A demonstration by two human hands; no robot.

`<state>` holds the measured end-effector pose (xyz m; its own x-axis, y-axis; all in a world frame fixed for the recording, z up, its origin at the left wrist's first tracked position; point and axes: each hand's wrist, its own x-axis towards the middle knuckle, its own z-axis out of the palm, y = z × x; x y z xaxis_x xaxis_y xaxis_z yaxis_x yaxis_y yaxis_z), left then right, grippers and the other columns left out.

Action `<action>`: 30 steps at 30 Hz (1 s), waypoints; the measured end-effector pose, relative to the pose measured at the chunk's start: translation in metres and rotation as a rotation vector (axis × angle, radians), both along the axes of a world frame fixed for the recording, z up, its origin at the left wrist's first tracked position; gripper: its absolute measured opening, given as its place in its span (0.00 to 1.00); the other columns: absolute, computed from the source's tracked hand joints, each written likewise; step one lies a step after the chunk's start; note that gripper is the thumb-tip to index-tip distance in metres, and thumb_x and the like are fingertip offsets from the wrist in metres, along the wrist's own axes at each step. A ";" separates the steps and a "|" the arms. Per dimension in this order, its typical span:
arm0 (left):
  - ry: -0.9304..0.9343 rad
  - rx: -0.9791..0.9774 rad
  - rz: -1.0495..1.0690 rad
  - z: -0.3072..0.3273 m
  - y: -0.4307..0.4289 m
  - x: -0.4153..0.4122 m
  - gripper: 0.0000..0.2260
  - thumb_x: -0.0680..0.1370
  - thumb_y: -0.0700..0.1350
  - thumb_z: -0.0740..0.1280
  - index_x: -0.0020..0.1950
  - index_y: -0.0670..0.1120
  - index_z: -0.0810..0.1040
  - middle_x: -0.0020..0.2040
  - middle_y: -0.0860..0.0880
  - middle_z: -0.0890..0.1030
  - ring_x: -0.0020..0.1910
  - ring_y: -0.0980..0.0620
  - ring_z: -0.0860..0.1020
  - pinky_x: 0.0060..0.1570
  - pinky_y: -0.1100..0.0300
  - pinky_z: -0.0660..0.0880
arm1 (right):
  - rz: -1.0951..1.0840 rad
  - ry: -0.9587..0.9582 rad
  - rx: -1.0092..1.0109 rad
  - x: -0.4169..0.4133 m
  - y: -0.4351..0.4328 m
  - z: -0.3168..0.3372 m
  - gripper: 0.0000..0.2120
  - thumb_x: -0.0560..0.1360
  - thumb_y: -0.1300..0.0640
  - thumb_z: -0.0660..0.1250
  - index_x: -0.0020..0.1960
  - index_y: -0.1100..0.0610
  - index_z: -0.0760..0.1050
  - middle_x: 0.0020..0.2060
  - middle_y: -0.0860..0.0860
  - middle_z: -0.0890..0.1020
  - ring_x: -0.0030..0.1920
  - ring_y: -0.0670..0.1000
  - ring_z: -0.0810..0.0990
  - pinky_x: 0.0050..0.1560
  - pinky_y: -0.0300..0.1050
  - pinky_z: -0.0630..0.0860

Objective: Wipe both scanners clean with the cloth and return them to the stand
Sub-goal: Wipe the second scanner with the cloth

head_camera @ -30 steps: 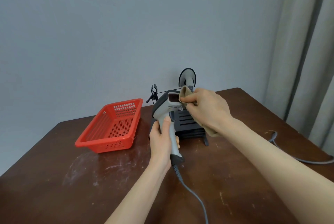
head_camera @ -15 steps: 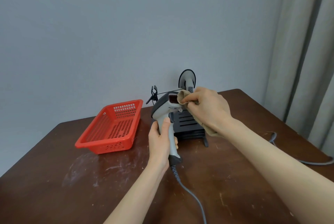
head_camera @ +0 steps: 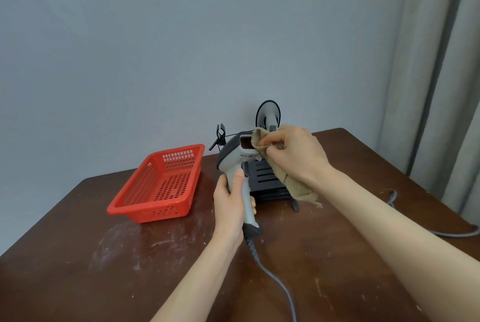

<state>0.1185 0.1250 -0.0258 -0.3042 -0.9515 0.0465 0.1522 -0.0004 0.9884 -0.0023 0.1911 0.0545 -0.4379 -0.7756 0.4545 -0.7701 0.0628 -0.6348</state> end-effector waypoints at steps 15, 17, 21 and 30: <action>0.031 0.038 -0.031 0.000 -0.001 -0.002 0.27 0.80 0.53 0.61 0.73 0.40 0.62 0.25 0.52 0.75 0.23 0.53 0.72 0.23 0.61 0.69 | 0.332 -0.514 -0.130 0.018 -0.001 0.005 0.10 0.74 0.61 0.68 0.53 0.52 0.82 0.49 0.46 0.83 0.51 0.40 0.80 0.57 0.38 0.75; 0.031 0.028 -0.025 0.002 -0.003 -0.002 0.27 0.80 0.53 0.62 0.73 0.40 0.62 0.26 0.51 0.75 0.23 0.53 0.72 0.23 0.61 0.69 | 0.348 -0.497 -0.115 0.015 0.000 0.009 0.08 0.73 0.61 0.69 0.50 0.52 0.83 0.43 0.44 0.84 0.43 0.36 0.80 0.49 0.33 0.76; 0.014 -0.012 -0.017 0.004 -0.005 -0.002 0.27 0.80 0.53 0.62 0.73 0.38 0.62 0.31 0.48 0.75 0.24 0.53 0.73 0.23 0.61 0.70 | 0.288 -0.259 -0.083 0.009 -0.001 0.014 0.07 0.73 0.60 0.68 0.44 0.49 0.82 0.32 0.36 0.79 0.36 0.34 0.77 0.43 0.33 0.73; 0.019 -0.016 -0.007 0.004 -0.003 0.003 0.19 0.80 0.52 0.62 0.64 0.40 0.70 0.31 0.47 0.74 0.25 0.52 0.73 0.24 0.60 0.71 | 0.029 0.275 0.113 -0.001 -0.001 0.014 0.12 0.74 0.59 0.62 0.51 0.46 0.79 0.44 0.48 0.80 0.44 0.52 0.77 0.40 0.44 0.72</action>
